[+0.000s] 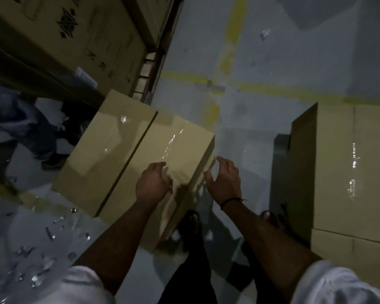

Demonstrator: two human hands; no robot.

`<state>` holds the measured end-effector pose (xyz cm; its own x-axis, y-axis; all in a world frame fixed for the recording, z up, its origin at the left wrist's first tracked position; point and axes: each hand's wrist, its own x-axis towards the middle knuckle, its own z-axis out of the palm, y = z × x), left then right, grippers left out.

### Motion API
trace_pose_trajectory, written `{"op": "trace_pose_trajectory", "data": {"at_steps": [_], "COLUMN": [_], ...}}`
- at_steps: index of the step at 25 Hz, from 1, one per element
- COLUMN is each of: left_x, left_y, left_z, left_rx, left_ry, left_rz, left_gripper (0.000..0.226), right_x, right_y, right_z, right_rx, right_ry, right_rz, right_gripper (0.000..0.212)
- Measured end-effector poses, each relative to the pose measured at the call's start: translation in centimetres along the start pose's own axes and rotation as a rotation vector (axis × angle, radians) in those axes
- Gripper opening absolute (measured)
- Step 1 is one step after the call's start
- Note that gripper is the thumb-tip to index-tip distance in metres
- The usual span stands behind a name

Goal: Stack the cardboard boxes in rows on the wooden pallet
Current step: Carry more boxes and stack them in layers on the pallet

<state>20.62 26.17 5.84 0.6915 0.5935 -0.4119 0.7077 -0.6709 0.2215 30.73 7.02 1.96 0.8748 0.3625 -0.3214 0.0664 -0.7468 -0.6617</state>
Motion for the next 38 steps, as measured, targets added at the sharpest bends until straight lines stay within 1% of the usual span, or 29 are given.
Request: {"op": "trace_pose_trajectory", "data": {"at_steps": [2, 4, 6, 9, 11, 13, 15, 17, 19, 23, 26, 31, 34, 38], "left_x": [1.7, 3.2, 4.8, 6.3, 6.7, 7.0, 7.2, 6.8, 6.2, 5.4, 4.1, 1.6, -0.1, -2.4], "left_y": [-4.7, -8.7, -11.5, -14.2, -14.9, -15.0, -14.3, -13.2, -11.4, -5.3, 0.8, 12.6, 20.4, 30.4], "left_z": [0.1, 0.4, 0.8, 1.5, 1.9, 2.0, 1.9, 1.8, 1.4, -1.0, -3.3, -7.1, -9.4, -10.6], "left_rx": [0.061, 0.064, 0.048, 0.050, 0.059, 0.057, 0.052, 0.079, 0.052, -0.120, -0.175, -0.111, -0.080, -0.102], "left_ry": [0.001, -0.011, -0.048, -0.101, -0.078, -0.038, -0.056, -0.062, -0.052, -0.204, -0.159, -0.065, -0.066, -0.082], "left_rz": [0.010, 0.028, 0.032, 0.044, 0.080, 0.078, 0.074, 0.131, 0.189, 0.178, 0.235, 0.344, 0.408, 0.465], "left_gripper": [0.050, 0.055, 0.061, 0.078, 0.086, 0.092, 0.099, 0.107, 0.108, 0.105, 0.105, 0.106, 0.109, 0.110], "right_x": [-0.9, -2.5, -4.0, -5.1, -5.3, -5.4, -5.4, -5.4, -5.2, -4.2, -2.8, -0.9, -0.4, 0.1], "right_y": [-1.3, -2.8, -4.6, -6.3, -6.8, -6.7, -6.3, -5.7, -5.1, -4.4, -3.9, -2.9, -1.4, 1.9], "right_z": [4.3, 8.6, 12.3, 16.4, 17.7, 18.4, 18.2, 16.9, 14.8, 8.6, 2.2, -10.6, -19.1, -29.0], "right_rx": [0.028, 0.051, 0.044, 0.030, 0.012, -0.007, -0.002, 0.010, -0.033, -0.087, -0.115, -0.141, -0.133, -0.149], "right_ry": [-0.033, -0.058, -0.081, -0.081, -0.061, -0.048, -0.052, -0.055, -0.022, 0.059, 0.127, 0.241, 0.291, 0.353], "right_rz": [0.100, 0.193, 0.204, 0.231, 0.251, 0.276, 0.312, 0.341, 0.317, 0.269, 0.281, 0.300, 0.304, 0.305], "right_gripper": [0.064, 0.066, 0.068, 0.070, 0.075, 0.082, 0.091, 0.096, 0.096, 0.088, 0.086, 0.084, 0.082, 0.081]}}
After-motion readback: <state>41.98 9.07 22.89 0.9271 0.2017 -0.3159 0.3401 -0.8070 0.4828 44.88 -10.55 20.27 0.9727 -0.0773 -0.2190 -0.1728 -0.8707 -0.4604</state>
